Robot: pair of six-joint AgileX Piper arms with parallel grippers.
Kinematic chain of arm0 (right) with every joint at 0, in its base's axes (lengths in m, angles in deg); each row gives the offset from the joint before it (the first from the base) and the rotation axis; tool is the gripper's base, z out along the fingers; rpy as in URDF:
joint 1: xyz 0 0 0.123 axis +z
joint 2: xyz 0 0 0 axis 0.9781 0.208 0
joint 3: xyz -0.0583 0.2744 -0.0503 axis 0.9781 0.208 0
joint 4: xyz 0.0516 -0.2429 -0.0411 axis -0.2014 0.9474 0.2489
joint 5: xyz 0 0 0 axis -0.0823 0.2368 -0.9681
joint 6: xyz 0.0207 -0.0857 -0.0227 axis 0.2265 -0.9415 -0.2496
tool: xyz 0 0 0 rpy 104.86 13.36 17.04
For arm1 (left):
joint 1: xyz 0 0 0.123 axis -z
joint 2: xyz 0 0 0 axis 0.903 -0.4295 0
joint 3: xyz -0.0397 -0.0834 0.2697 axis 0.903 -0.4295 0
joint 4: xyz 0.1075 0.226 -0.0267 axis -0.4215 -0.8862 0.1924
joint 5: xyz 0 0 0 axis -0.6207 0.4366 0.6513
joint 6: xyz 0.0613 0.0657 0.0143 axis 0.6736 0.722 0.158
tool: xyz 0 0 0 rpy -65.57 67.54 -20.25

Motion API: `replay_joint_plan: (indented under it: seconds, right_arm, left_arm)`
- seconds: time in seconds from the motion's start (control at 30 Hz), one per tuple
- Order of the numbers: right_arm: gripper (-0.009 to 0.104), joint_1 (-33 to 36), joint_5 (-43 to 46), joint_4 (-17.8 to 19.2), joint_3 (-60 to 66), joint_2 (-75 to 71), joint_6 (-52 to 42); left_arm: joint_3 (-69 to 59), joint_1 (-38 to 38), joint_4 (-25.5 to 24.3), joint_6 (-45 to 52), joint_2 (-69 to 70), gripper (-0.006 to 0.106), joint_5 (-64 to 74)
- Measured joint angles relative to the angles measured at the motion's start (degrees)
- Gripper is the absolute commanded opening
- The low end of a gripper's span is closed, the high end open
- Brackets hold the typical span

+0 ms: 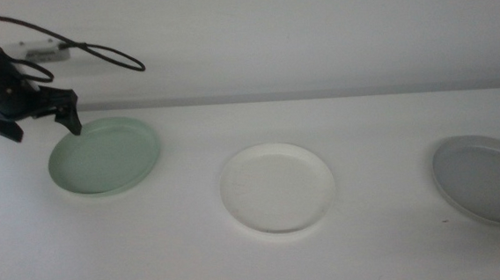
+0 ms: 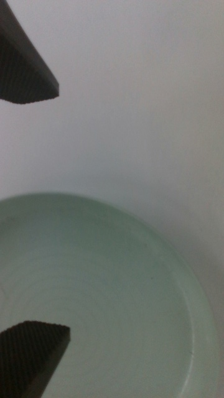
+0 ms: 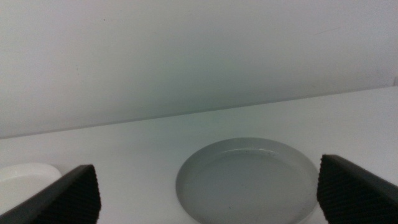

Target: Stack the three bowls on top of each other.

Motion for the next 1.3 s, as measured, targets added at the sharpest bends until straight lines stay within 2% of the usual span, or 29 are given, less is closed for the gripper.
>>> replay_joint_plan:
  seconds: [0.2,0.33,0.4,0.47,0.7,0.87,1.03,1.3]
  right_arm:
    - [0.093,0.0,0.0,0.0,0.0,0.0,0.0]
    - [0.093,0.0,0.0,0.0,0.0,0.0,0.0]
    - [0.093,0.0,0.0,0.0,0.0,0.0,0.0]
    - [0.093,0.0,0.0,0.0,0.0,0.0,0.0]
    - [0.093,0.0,0.0,0.0,0.0,0.0,0.0]
    - [0.093,0.0,0.0,0.0,0.0,0.0,0.0]
    - [0.093,0.0,0.0,0.0,0.0,0.0,0.0]
    - [0.093,0.0,0.0,0.0,0.0,0.0,0.0]
  left_arm:
    - [0.34,0.0,-0.07,1.1,-2.98,0.092,-0.37]
    - [0.43,0.0,-0.07,1.22,-4.84,0.082,-0.41]
    - [0.43,0.0,-0.17,1.22,-5.73,0.073,-0.41]
    - [0.48,0.0,-0.51,1.29,-6.05,0.059,-0.41]
    - [0.57,0.0,-0.51,1.08,-6.38,0.0,1.62]
    - [0.57,0.0,-2.96,-2.5,-2.6,-0.002,3.63]
    - [0.57,3.47,-8.17,-10.1,10.08,-0.001,3.91]
    - [-1.72,24.72,-5.75,-18.93,17.75,-0.001,3.91]
